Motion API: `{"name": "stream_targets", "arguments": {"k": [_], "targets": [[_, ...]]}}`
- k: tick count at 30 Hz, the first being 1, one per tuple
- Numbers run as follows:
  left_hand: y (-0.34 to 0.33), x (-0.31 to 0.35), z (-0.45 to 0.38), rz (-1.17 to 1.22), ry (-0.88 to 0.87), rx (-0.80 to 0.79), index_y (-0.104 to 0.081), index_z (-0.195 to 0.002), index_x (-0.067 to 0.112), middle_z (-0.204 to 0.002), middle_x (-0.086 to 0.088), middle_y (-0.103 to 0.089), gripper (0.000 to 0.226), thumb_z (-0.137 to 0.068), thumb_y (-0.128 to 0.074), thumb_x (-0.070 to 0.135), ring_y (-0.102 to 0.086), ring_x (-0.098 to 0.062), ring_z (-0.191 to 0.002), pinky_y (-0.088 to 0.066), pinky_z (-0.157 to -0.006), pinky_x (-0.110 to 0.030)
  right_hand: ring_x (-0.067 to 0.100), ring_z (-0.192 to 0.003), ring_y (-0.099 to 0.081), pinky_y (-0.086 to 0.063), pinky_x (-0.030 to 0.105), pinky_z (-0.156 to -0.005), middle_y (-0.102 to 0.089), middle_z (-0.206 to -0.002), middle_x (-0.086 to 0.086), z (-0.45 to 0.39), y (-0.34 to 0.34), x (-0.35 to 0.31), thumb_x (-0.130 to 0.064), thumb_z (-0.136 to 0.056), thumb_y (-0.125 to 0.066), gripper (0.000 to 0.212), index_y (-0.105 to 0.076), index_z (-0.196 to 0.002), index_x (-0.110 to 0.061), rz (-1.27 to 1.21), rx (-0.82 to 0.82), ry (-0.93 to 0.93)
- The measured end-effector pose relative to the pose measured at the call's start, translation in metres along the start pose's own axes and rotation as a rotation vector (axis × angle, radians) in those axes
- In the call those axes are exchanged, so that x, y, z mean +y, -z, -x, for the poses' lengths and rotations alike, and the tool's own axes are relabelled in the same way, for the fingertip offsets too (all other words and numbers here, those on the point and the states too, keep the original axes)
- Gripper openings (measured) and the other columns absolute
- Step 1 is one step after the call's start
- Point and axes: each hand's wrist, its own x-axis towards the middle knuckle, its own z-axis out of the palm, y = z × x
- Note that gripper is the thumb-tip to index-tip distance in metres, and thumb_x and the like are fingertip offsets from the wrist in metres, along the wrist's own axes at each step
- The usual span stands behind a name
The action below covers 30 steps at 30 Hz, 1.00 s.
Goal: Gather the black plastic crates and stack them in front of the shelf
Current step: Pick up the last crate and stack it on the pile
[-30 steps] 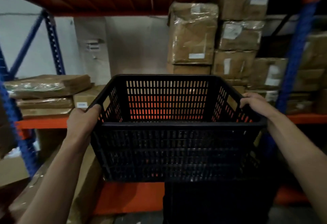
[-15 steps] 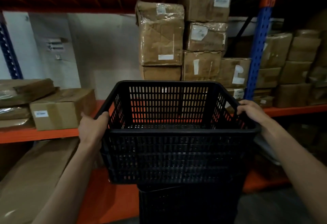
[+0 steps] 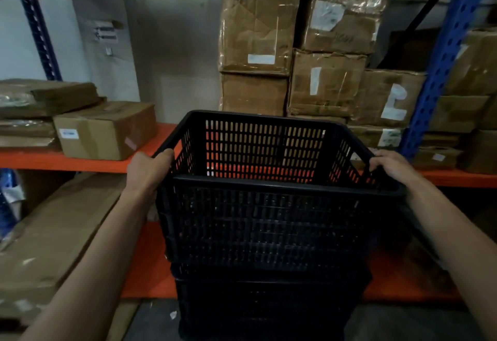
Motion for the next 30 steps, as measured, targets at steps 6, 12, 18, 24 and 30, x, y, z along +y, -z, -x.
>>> {"name": "stream_targets", "arguments": {"k": [6,12,18,24,30], "targets": [[-0.011,0.003,0.009,-0.148,-0.022,-0.018,-0.056,-0.097,0.008,-0.099,-0.015,-0.056,0.026,-0.088,-0.055,0.033,-0.053,-0.027,-0.086,-0.04,-0.074,-0.031,0.031,-0.084,-0.049,-0.033,0.036,-0.062,-0.052,-0.089,0.014,-0.033,-0.002,0.011,-0.005,-0.066,-0.059,0.032,-0.061,-0.09,0.016,0.037,-0.098,0.021],[-0.013,-0.002,0.013,-0.207,-0.025,-0.008,-0.057,-0.115,-0.001,-0.101,-0.018,-0.057,0.045,-0.088,-0.054,0.035,-0.058,-0.034,-0.094,-0.046,-0.079,-0.035,0.029,-0.084,-0.055,-0.037,0.035,-0.063,-0.059,-0.096,0.013,-0.044,0.003,0.014,0.0,-0.071,-0.059,0.015,-0.065,-0.085,-0.003,-0.002,-0.103,-0.038],[-0.011,-0.009,0.015,-0.228,-0.032,-0.007,-0.056,-0.114,-0.004,-0.105,-0.02,-0.058,0.044,-0.088,-0.052,0.032,-0.057,-0.034,-0.095,-0.045,-0.08,-0.036,0.029,-0.074,-0.049,-0.034,0.028,-0.057,-0.06,-0.095,0.017,-0.026,0.006,0.013,-0.008,-0.066,-0.062,0.014,-0.065,-0.08,-0.008,0.028,-0.138,-0.105],[-0.009,-0.007,0.016,-0.232,-0.031,-0.033,-0.058,-0.104,-0.003,-0.105,-0.024,-0.062,0.038,-0.088,-0.052,0.03,-0.06,-0.036,-0.093,-0.048,-0.076,-0.036,0.025,-0.069,-0.05,-0.036,0.035,-0.062,-0.055,-0.074,0.009,-0.014,0.01,0.011,-0.001,-0.075,-0.058,0.007,-0.062,-0.07,-0.005,0.02,-0.11,-0.104],[-0.009,-0.004,0.014,-0.203,-0.012,-0.037,-0.058,-0.105,-0.002,-0.108,-0.022,-0.062,0.041,-0.086,-0.052,0.034,-0.06,-0.036,-0.096,-0.043,-0.073,-0.033,0.024,-0.067,-0.052,-0.038,0.035,-0.06,-0.056,-0.075,0.009,-0.022,0.014,0.008,0.0,-0.075,-0.06,0.009,-0.062,-0.068,-0.005,0.022,-0.114,-0.102]]}}
